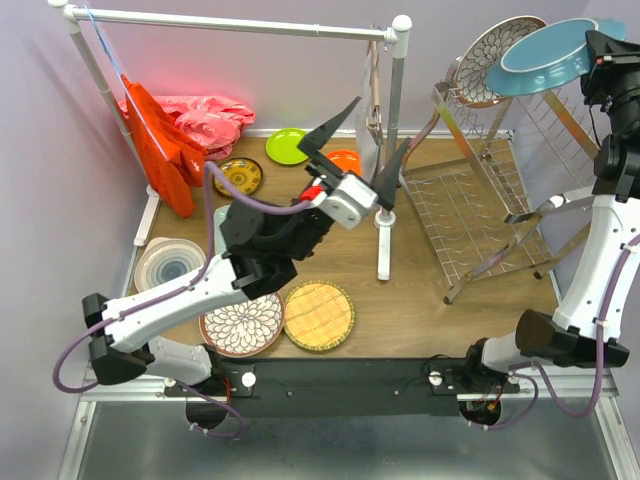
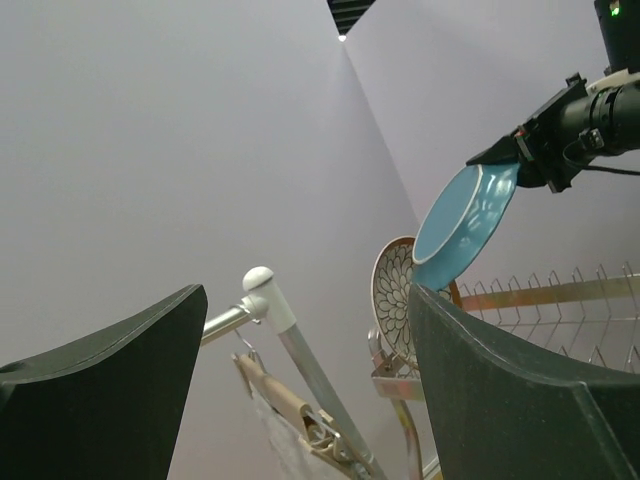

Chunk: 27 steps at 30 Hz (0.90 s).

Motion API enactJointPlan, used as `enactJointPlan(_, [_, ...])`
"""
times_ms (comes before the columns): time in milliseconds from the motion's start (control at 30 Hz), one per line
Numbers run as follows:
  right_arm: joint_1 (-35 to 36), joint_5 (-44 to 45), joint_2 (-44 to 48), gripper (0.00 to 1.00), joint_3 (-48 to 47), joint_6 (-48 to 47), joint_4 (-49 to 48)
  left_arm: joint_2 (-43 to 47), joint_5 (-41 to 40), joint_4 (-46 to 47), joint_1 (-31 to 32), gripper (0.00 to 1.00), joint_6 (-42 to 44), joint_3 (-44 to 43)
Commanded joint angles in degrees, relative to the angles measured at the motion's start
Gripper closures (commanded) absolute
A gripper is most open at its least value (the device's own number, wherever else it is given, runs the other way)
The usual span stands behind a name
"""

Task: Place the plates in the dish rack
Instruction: Pass the plate from the right arm to the left

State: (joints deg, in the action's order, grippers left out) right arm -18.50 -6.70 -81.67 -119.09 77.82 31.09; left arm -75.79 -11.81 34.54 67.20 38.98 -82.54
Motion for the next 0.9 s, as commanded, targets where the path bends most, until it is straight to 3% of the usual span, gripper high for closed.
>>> enactJointPlan(0, [-0.4,3.4,-1.0,1.0,-6.2,1.5,-4.3,4.6,-4.0,-2.0,0.7,0.11,-4.3,2.9])
enactJointPlan(167, [-0.4,4.1,-1.0,1.0,-5.2,1.6,-2.3,6.0,-4.6,-3.1,0.8,0.11,-6.7,4.1])
enactJointPlan(333, [-0.4,3.6,0.1,1.0,-3.3,1.4,-1.6,3.5,4.4,-8.7,0.7,0.11,-7.1,-1.4])
enactJointPlan(600, [-0.4,3.3,3.3,1.0,0.7,0.9,-1.2,-10.3,16.7,-20.9,-0.5,0.08,-5.1,-20.5])
enactJointPlan(767, [-0.4,3.3,4.1,1.0,0.7,1.8,-1.0,-19.5,28.2,-28.6,-4.1,0.07,-9.2,-33.5])
enactJointPlan(867, [-0.4,3.2,4.3,1.0,0.3,2.2,-0.9,-23.5,32.0,-27.4,-6.4,0.07,-12.6,-37.7])
